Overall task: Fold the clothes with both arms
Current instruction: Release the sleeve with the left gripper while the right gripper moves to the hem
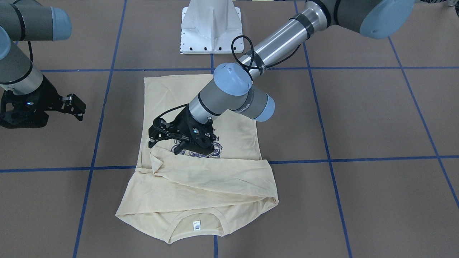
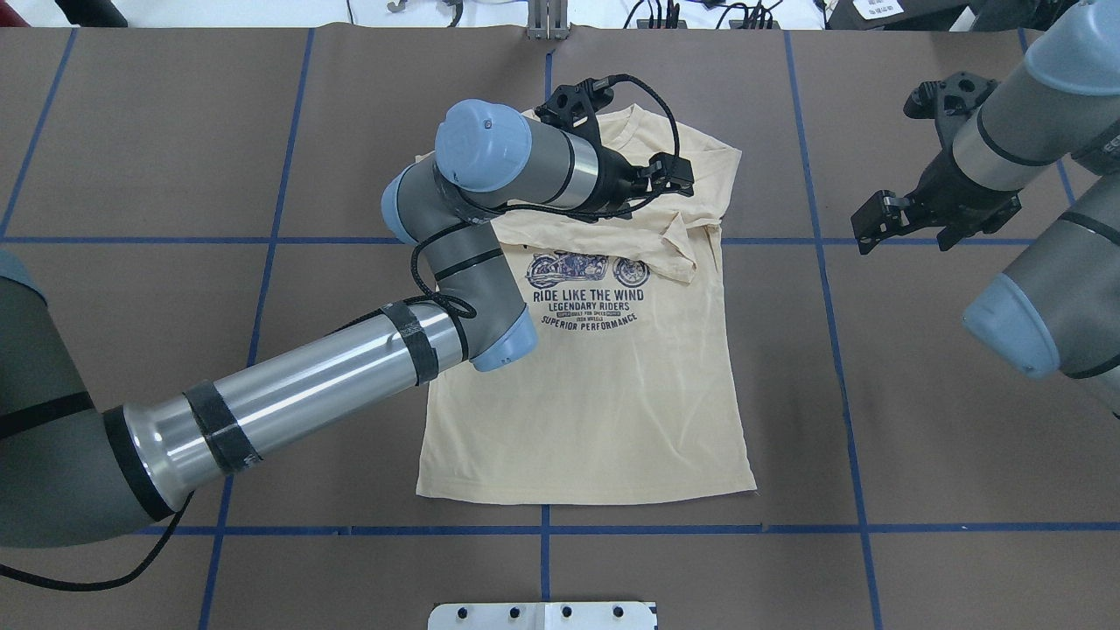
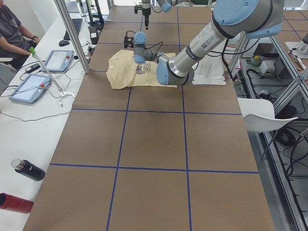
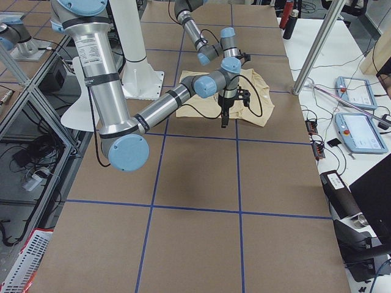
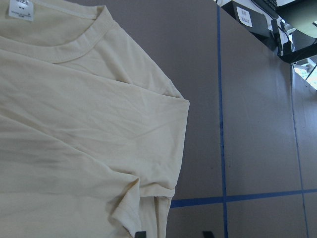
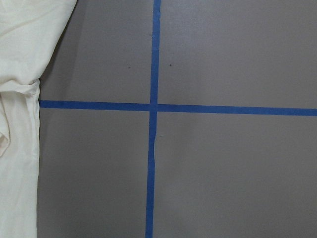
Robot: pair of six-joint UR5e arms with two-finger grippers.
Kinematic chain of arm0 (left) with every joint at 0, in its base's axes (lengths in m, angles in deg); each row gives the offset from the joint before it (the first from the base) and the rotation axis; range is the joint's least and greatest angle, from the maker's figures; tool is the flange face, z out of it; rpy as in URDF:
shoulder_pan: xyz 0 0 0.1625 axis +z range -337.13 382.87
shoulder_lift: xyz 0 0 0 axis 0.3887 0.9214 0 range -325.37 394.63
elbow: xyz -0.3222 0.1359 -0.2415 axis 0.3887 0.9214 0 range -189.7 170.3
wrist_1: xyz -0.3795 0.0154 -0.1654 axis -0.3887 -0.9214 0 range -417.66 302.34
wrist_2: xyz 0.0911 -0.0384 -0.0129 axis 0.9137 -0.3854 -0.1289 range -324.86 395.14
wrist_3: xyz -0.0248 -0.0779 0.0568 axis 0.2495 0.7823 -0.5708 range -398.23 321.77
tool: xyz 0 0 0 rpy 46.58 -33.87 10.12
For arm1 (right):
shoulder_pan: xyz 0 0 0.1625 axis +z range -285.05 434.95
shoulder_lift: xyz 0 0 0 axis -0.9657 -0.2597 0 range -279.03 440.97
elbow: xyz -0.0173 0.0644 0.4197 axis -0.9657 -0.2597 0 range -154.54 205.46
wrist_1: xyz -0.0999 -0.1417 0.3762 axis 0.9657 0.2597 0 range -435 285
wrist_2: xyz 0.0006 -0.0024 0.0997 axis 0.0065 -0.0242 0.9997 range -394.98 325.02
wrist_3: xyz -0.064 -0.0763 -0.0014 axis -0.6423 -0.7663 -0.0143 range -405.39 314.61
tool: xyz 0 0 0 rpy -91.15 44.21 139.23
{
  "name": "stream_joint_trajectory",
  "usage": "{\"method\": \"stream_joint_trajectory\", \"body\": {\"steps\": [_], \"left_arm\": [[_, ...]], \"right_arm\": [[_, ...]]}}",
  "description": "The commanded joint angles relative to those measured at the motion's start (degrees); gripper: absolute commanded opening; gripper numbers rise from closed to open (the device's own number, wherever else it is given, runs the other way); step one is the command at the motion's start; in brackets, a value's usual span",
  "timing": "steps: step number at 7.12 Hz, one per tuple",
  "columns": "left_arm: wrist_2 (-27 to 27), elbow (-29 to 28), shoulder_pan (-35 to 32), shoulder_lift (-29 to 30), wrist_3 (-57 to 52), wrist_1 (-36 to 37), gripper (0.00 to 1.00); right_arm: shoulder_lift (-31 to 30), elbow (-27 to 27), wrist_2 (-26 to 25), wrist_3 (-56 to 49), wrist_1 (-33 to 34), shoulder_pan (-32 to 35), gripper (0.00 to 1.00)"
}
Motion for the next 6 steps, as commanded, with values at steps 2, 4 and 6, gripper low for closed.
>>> {"method": "stream_joint_trajectory", "body": {"steps": [2,4,6], "left_arm": [[-1.91,6.87,-1.45,-6.90,-0.12,0.37,1.00],[-10.15,13.97,-4.96,-13.13,-0.12,4.30,1.00],[-13.70,30.99,-8.30,-23.84,-0.47,14.55,1.00]], "right_arm": [[1.58,0.25,2.06,0.57,-0.51,-0.06,1.00],[0.45,1.65,4.33,7.44,-6.00,-1.20,1.00],[-5.59,1.40,2.69,23.69,-26.59,-8.73,1.00]]}}
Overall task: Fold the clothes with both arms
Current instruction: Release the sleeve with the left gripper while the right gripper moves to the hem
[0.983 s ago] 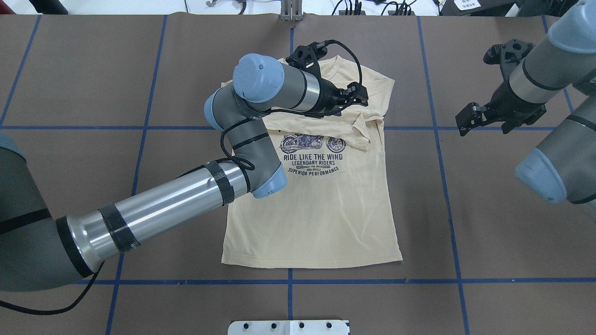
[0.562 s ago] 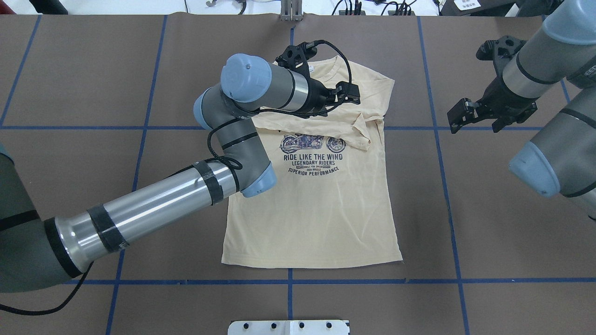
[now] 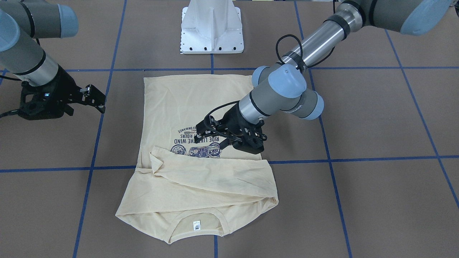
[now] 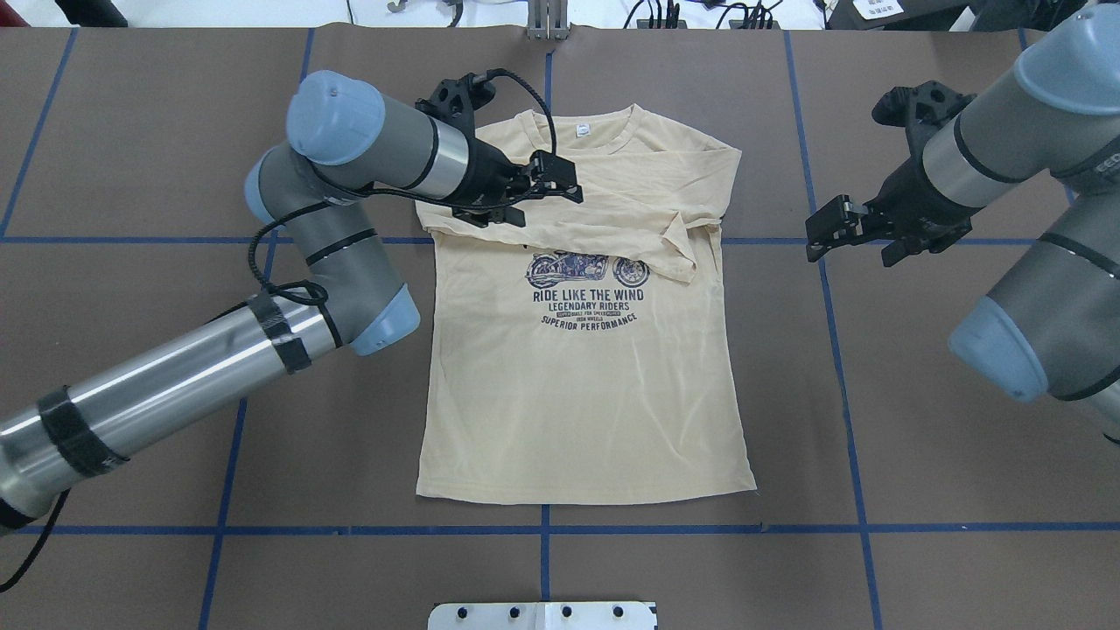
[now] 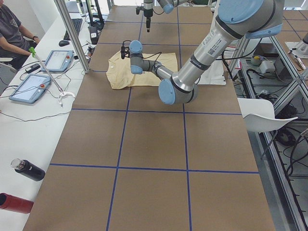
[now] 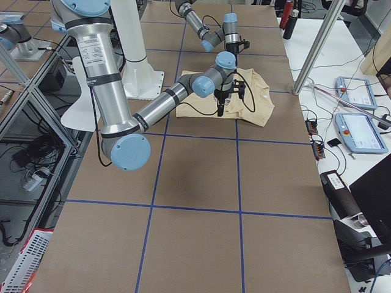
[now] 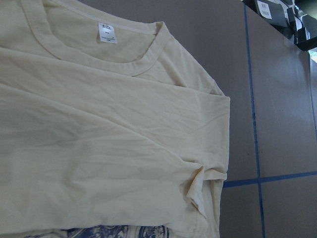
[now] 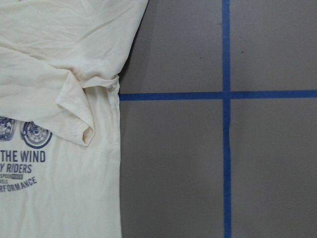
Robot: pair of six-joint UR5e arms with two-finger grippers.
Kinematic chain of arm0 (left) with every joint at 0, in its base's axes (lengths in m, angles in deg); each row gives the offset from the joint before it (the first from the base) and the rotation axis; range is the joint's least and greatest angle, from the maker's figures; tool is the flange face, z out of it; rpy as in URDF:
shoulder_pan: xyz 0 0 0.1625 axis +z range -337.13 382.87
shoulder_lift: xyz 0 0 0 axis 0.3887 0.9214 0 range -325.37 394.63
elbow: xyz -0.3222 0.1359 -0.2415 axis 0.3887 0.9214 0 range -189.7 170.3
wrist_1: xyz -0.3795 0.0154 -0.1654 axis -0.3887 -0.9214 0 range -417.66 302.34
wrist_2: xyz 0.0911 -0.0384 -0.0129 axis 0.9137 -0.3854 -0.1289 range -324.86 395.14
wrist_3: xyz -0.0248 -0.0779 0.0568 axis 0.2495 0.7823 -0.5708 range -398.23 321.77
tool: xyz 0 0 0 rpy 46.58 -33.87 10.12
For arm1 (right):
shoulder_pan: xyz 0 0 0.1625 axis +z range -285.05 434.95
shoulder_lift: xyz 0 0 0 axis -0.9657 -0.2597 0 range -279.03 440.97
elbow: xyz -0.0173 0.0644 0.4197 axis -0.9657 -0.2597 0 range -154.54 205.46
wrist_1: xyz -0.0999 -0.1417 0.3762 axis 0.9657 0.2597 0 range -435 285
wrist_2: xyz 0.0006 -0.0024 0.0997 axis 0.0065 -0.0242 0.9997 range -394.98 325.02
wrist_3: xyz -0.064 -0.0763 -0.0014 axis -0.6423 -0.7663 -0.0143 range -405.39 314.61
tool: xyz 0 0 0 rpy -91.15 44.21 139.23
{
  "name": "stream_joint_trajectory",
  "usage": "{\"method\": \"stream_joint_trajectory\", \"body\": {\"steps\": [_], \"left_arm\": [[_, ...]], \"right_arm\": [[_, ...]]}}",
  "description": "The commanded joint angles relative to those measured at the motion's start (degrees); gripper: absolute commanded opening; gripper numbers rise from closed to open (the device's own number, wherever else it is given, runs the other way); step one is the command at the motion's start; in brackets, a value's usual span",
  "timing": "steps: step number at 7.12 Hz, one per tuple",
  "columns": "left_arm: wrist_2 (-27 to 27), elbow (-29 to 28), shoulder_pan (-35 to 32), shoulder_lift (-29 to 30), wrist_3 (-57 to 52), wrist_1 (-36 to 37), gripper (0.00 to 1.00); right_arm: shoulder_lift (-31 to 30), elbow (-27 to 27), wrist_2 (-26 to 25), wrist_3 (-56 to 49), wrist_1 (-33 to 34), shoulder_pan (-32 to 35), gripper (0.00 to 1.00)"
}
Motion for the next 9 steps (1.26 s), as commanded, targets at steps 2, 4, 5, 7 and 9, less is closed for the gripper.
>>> {"method": "stream_joint_trajectory", "body": {"steps": [2,4,5,7,9], "left_arm": [[-1.48,23.62,-2.54,-11.42,-3.23,19.63,1.00],[-0.86,27.89,-2.46,-13.63,-4.84,22.69,1.00],[-0.86,28.08,-2.46,-13.73,-4.84,22.69,1.00],[-0.86,28.08,-2.37,-13.73,-4.84,22.69,1.00],[-0.86,28.08,-2.28,-13.73,-4.84,22.69,1.00]], "right_arm": [[-5.25,0.12,-2.84,17.54,-17.15,-10.40,1.00],[-5.25,0.12,-6.60,17.82,-17.16,-17.86,0.98],[-5.43,-0.23,-9.06,17.56,-17.15,-22.34,0.98],[-5.43,-1.46,-9.00,17.64,-16.72,-25.81,0.98],[-6.91,-1.99,-9.00,17.64,-16.54,-26.25,0.96]]}}
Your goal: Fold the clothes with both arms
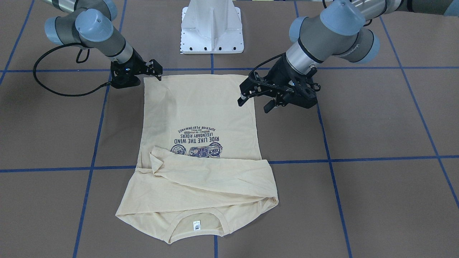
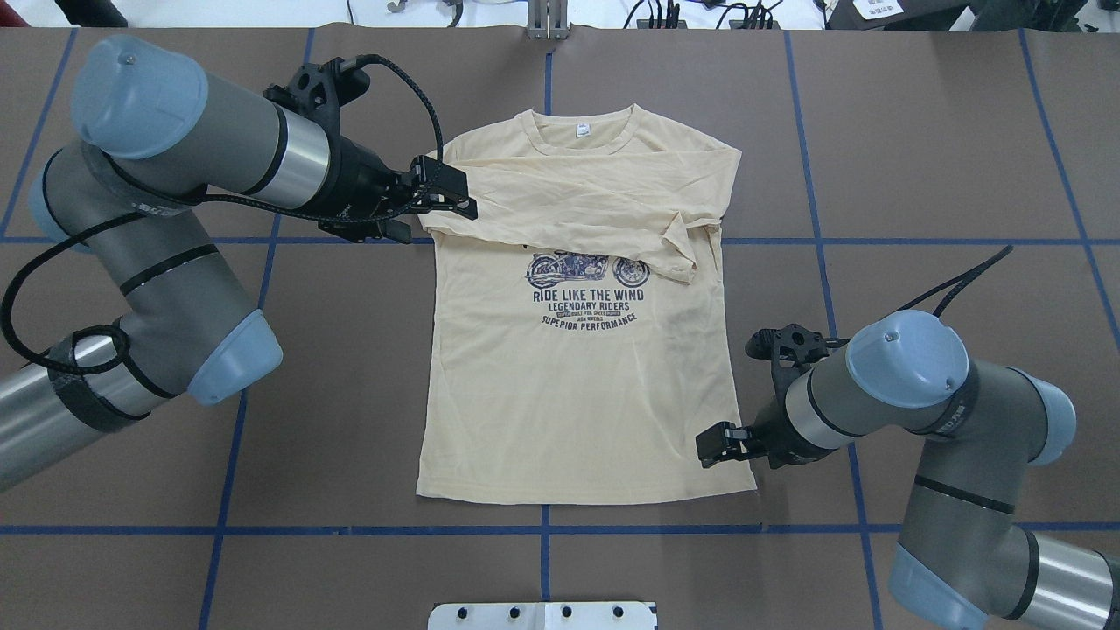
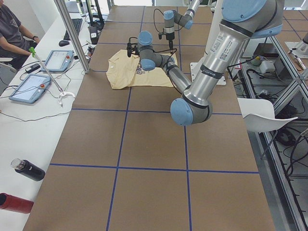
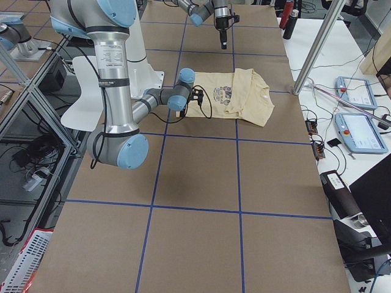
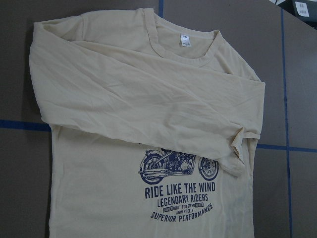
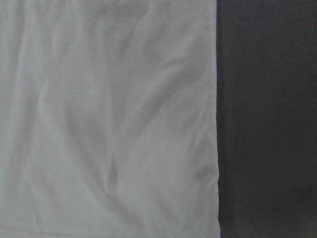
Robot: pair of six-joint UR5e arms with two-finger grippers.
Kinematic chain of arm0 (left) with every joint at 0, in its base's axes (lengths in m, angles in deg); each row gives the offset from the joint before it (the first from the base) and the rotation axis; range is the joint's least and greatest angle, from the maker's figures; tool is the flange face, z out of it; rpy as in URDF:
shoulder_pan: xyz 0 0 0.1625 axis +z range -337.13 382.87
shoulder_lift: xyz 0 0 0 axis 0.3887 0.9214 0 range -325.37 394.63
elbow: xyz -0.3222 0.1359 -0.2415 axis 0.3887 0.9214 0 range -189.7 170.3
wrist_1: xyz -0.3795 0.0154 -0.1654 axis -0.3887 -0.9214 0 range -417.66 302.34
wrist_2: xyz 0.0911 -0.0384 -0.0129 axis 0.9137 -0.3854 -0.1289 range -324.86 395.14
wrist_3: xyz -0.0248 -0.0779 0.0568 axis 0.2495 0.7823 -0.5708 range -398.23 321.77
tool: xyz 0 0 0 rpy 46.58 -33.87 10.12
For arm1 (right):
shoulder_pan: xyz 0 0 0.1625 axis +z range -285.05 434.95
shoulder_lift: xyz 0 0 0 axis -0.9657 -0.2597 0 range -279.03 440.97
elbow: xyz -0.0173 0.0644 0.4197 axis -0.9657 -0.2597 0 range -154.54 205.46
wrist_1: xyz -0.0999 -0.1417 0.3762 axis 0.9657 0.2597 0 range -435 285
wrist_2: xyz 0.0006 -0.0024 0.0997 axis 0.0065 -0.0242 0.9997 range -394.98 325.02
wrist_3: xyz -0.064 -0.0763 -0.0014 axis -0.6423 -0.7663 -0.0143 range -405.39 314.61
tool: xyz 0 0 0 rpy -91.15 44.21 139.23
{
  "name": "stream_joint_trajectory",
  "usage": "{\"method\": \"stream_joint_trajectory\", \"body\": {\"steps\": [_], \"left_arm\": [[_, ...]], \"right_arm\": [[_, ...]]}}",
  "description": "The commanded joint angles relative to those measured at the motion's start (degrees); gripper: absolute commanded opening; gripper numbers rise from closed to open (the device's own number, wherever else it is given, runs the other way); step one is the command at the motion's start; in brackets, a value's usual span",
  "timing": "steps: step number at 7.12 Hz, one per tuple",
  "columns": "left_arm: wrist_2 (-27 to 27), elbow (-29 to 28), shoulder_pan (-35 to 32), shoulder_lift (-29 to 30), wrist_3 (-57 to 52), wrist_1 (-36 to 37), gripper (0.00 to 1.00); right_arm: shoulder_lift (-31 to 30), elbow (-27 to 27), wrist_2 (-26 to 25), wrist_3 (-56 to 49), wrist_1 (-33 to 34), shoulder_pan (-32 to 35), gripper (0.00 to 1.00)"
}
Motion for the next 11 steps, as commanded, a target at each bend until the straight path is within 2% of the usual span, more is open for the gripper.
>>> {"method": "stream_joint_trajectory", "body": {"steps": [1,3,4,5,7,8,9,10,11], "left_arm": [[0.00,0.02,0.07,-0.01,0.00,0.01,1.00],[0.00,0.02,0.07,-0.10,-0.09,-0.08,1.00],[0.00,-0.07,0.07,-0.10,-0.09,-0.08,1.00],[0.00,-0.15,0.07,-0.10,-0.09,-0.08,1.00],[0.00,-0.15,0.16,-0.01,-0.09,-0.08,1.00],[0.00,-0.15,0.24,-0.10,-0.09,-0.17,1.00],[0.00,-0.15,0.25,-0.10,-0.09,-0.17,1.00],[0.00,-0.15,0.25,-0.10,-0.09,-0.17,1.00],[0.00,-0.24,0.25,-0.18,-0.09,-0.17,1.00]], "right_arm": [[-0.91,-0.30,-0.03,0.00,0.15,-0.99,0.95],[-0.82,-0.39,0.32,0.09,0.32,-1.17,0.77],[-0.74,-0.56,0.41,0.09,0.32,-1.61,0.50],[-0.91,-0.74,0.32,0.09,0.41,-1.96,0.48],[-0.91,-1.35,0.41,0.09,0.41,-2.05,0.51],[-0.74,-1.53,0.50,0.09,0.41,-2.05,0.45],[-0.82,-1.53,0.50,0.09,0.41,-2.05,0.19],[-0.82,-1.09,-0.11,0.09,0.84,-1.70,0.00],[-0.65,-0.57,0.58,0.09,1.02,-1.44,0.00]]}}
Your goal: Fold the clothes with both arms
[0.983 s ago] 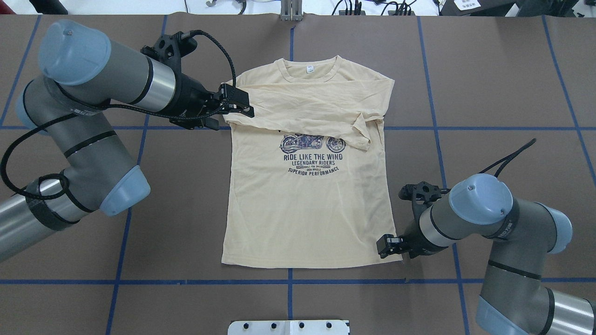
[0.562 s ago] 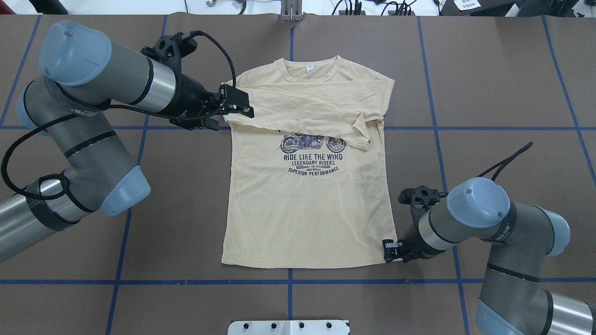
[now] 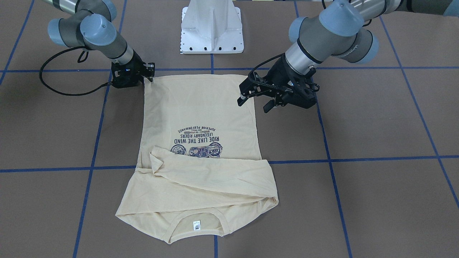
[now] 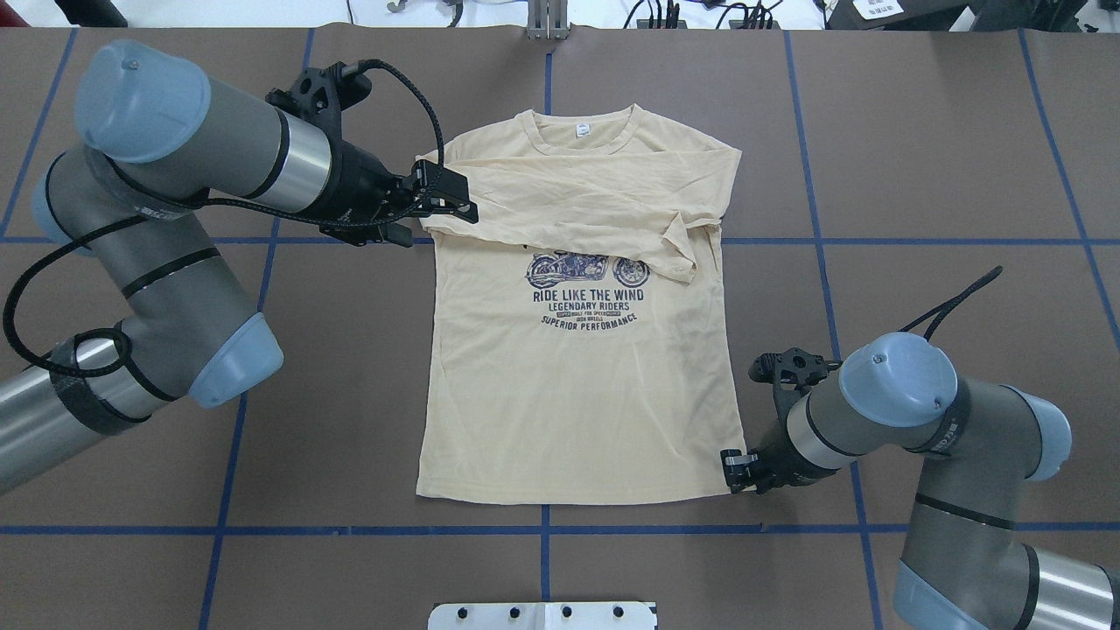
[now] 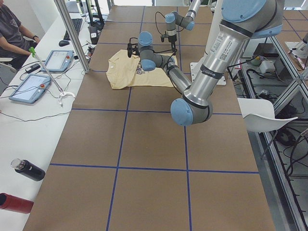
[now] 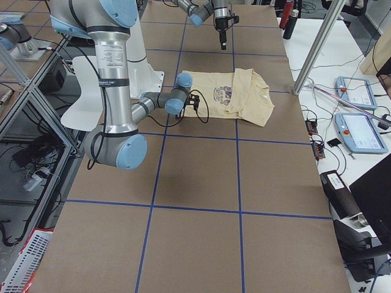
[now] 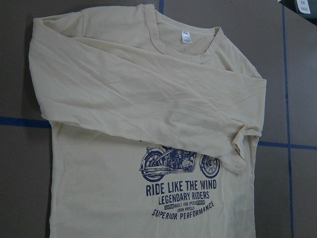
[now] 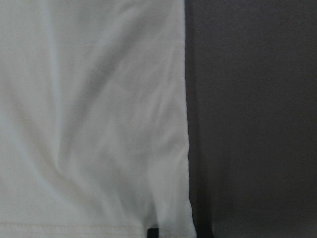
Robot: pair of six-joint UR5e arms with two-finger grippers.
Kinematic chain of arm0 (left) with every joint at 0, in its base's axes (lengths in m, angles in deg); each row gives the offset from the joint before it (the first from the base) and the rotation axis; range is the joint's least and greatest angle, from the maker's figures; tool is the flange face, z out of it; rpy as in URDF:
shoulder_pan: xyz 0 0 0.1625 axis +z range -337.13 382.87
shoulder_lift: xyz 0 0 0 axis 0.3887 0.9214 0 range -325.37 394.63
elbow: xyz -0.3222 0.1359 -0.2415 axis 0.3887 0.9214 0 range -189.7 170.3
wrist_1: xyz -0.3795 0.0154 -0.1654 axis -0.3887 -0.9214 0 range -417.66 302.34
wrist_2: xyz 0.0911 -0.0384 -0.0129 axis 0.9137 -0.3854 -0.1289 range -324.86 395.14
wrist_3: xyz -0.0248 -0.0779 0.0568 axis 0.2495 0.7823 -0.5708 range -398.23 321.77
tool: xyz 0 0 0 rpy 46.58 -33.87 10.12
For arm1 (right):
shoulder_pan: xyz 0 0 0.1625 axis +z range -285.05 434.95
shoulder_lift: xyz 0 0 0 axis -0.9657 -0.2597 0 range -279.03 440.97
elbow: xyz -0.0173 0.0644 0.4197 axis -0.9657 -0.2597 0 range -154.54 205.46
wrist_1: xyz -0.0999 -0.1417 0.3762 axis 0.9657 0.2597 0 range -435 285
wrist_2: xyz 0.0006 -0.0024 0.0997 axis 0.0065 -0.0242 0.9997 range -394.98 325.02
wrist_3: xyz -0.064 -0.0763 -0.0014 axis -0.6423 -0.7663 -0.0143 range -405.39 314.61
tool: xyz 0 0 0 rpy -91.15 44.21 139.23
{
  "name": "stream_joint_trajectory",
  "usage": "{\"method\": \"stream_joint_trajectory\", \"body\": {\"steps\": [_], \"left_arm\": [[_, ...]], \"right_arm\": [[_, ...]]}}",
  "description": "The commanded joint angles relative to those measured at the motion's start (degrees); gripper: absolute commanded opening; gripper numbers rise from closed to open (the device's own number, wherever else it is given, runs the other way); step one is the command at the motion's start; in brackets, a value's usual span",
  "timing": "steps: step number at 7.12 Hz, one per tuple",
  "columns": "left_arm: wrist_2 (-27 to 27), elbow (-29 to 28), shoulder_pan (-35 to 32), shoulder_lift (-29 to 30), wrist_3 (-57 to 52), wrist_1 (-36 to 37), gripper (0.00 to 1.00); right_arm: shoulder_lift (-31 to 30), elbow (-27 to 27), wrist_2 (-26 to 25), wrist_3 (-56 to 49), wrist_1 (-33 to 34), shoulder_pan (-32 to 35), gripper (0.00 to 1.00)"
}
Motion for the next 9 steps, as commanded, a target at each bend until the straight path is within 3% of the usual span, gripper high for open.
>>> {"method": "stream_joint_trajectory", "body": {"steps": [1,7,9], "left_arm": [[0.00,-0.06,0.00,0.02,0.00,0.00,1.00],[0.18,0.73,0.35,-1.28,0.87,0.08,0.99],[7.25,6.94,9.00,-7.85,5.07,0.26,0.99]], "right_arm": [[0.14,0.62,0.30,0.00,0.25,0.27,0.00],[0.49,1.59,0.12,0.52,0.25,0.62,0.00],[0.67,2.03,0.30,2.28,0.17,1.32,0.00]]}}
